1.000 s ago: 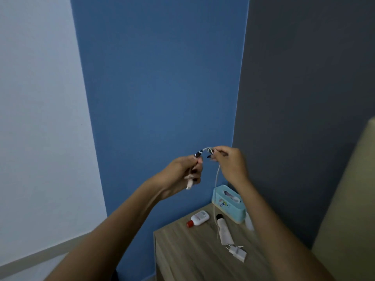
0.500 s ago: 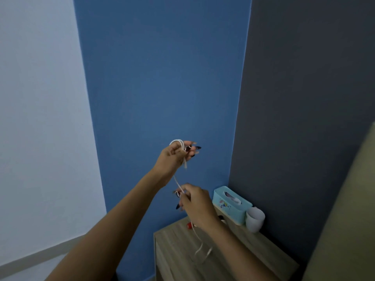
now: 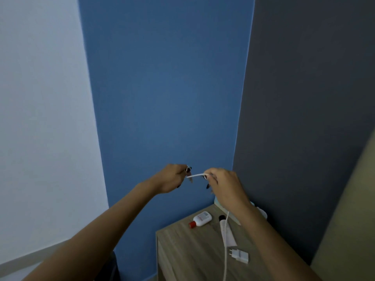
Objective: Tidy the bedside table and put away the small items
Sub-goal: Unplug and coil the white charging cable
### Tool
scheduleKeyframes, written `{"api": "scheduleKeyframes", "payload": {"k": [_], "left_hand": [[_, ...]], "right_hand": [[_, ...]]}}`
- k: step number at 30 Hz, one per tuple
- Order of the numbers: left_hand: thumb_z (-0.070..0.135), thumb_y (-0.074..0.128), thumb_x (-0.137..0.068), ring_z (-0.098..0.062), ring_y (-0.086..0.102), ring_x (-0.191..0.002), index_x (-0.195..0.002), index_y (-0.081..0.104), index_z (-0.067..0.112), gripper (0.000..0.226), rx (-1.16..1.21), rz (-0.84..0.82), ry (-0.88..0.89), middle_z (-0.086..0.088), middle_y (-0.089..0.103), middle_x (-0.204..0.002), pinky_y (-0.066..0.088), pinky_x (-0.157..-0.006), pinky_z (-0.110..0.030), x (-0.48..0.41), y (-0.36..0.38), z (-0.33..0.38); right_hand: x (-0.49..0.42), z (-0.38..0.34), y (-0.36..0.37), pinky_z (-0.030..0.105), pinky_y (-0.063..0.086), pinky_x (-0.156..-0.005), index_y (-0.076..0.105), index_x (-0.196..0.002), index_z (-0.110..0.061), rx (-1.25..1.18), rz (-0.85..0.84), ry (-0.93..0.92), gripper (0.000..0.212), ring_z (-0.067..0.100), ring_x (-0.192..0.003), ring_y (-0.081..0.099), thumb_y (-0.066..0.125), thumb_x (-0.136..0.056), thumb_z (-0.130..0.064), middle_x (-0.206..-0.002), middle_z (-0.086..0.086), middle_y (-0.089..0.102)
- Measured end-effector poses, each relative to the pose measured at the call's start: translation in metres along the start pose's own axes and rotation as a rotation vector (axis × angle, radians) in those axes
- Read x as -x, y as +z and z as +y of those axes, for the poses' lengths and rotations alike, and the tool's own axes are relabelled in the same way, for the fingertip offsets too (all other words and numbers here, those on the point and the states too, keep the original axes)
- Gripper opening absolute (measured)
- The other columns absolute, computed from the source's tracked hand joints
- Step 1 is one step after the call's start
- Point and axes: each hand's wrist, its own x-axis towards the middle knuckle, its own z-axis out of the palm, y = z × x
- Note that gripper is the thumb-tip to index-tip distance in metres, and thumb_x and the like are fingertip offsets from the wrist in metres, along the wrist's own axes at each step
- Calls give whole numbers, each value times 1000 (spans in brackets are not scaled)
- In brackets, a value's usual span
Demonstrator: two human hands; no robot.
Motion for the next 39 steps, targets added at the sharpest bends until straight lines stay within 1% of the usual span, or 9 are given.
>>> {"api": "scheduleKeyframes", "payload": {"k": [10, 14, 18, 21, 25, 29, 32, 36, 39], "left_hand": [[16, 33, -96, -13, 12, -54, -67, 41, 17, 31, 1400, -305, -117, 5, 29, -57, 27, -53, -23, 12, -1, 49], [11, 37, -91, -7, 22, -43, -69, 46, 16, 25, 1827, -180, -102, 5, 34, -59, 35, -46, -17, -3, -2, 72], [11, 31, -101, -6, 44, -47, -75, 47, 14, 30, 1702, 57, -66, 3, 46, -61, 42, -51, -17, -22, -11, 80], [9, 30, -102, -10, 55, -51, -77, 47, 11, 30, 1477, 199, -32, 0, 58, -60, 48, -57, -20, -33, -20, 70], [13, 28, -104, -11, 71, -70, -85, 51, 4, 31, 1163, 266, 21, -9, 69, -82, 58, -74, -21, -31, -19, 45], [17, 28, -104, -2, 64, -71, -86, 47, -2, 32, 368, 344, 143, -6, 63, -84, 51, -71, -19, -20, -18, 25], [7, 32, -98, -17, 52, -65, -77, 44, 2, 25, -84, 302, 237, -8, 57, -78, 45, -63, -34, -10, -18, 11], [19, 33, -102, -11, 46, -63, -76, 56, 9, 36, -86, 176, 97, 2, 52, -72, 34, -63, -26, 15, -17, 8], [33, 33, -101, -10, 35, -50, -62, 51, 17, 45, 366, 39, -22, 6, 41, -57, 29, -53, -24, 33, -16, 16]], "right_hand": [[-24, -1, -10, 45, 54, -66, 71, -95, -17, -265, 202, 7, 21, 19, -73, 65, 51, -96, -22, -83, 3, 70], [-22, -20, 7, 38, 50, -58, 64, -87, -9, -288, 154, 59, 14, 21, -66, 61, 51, -91, -7, -71, 4, 64], [-12, -40, 21, 17, 36, -42, 55, -90, -19, -350, 22, 141, 19, 7, -50, 47, 39, -98, -12, -63, -3, 52], [-5, -46, 23, 20, 41, -45, 51, -127, -18, -360, -28, 99, 32, 12, -52, 50, 36, -100, -15, -68, 7, 58], [-3, -49, 12, 32, 50, -58, 57, -122, -20, -278, -111, 39, 31, 11, -59, 54, 37, -99, -15, -86, 10, 65], [-3, -47, -4, 29, 40, -52, 66, -109, -20, -203, -200, -10, 30, 10, -51, 44, 39, -98, -15, -71, 0, 60], [-6, -44, -23, 30, 44, -58, 69, -102, -20, -143, -229, -27, 26, 13, -61, 55, 43, -97, -20, -69, -3, 62], [-14, -29, -53, 35, 50, -66, 72, -96, -21, -45, -182, -65, 22, 15, -71, 62, 50, -96, -24, -81, 0, 69], [-22, -13, -64, 35, 51, -67, 72, -99, -24, -65, -51, -87, 20, 14, -74, 59, 53, -95, -22, -84, -1, 66]]}}
